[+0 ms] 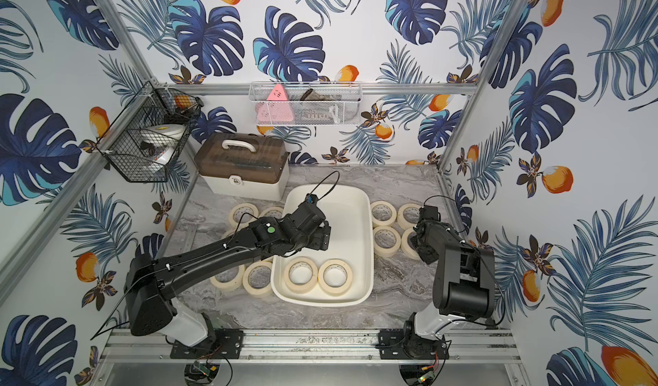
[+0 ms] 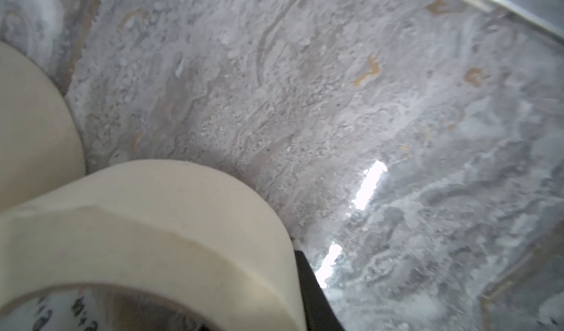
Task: Take out the art tape in the storage box
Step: Place the art tape at the center of the board.
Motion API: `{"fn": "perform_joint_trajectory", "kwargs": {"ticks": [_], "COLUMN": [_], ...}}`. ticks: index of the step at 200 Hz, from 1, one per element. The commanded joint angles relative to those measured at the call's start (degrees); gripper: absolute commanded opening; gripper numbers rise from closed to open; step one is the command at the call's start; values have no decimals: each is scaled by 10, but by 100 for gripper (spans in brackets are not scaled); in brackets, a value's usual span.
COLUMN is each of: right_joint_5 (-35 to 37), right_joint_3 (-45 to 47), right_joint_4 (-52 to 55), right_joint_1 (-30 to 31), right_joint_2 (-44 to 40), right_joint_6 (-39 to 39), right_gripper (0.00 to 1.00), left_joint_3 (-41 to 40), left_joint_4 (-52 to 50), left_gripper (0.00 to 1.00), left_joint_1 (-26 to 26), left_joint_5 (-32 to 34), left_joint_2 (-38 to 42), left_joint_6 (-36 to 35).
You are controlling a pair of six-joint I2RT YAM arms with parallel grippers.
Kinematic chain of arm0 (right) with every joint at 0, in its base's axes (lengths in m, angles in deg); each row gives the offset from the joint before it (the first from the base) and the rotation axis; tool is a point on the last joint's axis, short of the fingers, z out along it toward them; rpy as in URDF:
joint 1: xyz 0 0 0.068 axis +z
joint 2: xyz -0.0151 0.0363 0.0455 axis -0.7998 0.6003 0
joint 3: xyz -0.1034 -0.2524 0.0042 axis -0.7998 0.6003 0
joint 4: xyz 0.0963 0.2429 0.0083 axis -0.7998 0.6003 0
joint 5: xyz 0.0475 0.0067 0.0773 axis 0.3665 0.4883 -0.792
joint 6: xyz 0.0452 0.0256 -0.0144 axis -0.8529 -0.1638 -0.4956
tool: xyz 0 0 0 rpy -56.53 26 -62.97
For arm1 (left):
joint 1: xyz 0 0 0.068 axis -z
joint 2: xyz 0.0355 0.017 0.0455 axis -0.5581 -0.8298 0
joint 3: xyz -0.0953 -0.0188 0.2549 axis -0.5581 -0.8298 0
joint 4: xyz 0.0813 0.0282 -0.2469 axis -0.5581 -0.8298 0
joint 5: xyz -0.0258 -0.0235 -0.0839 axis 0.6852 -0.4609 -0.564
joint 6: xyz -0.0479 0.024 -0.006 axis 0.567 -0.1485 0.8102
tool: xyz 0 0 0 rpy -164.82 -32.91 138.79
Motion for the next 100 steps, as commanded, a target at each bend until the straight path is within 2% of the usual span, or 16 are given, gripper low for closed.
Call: {"fn": "perform_joint_trajectory", "kwargs": {"ticks": [1,11,25,37,51,80,100], "right_joint_5": [-34,-25,-17,-17,-21,-18,-18], "right_joint_3": [-8,-21,-33,-32,-26,-32,-40], "right_joint_4": [-30,-9,6,3,-5,7,21], "right_joint_1": [-2,-2,-3,-4,-4,-6,-6], "right_joint_2": [12,22,33,36,33,24,10], "right_joint_6": [19,15,17,17,20,24,30], "right_gripper": [0,0,5,23,34,41,57], "left_joint_3": [0,0,0,-4,-7,-9,-12], "left_joint_4": [-2,-4,-7,-5,-3,-7,-8], "left_gripper": [89,89,89,89,89,89,89], "left_joint_1": [-2,-3,-3,-4,-5,-6,-6], "left_joint_5": [9,11,14,14,15,17,17], "left_joint_2": [4,5,8,12,16,18,21], "left_joint_6": [5,7,8,8,9,11,12]}}
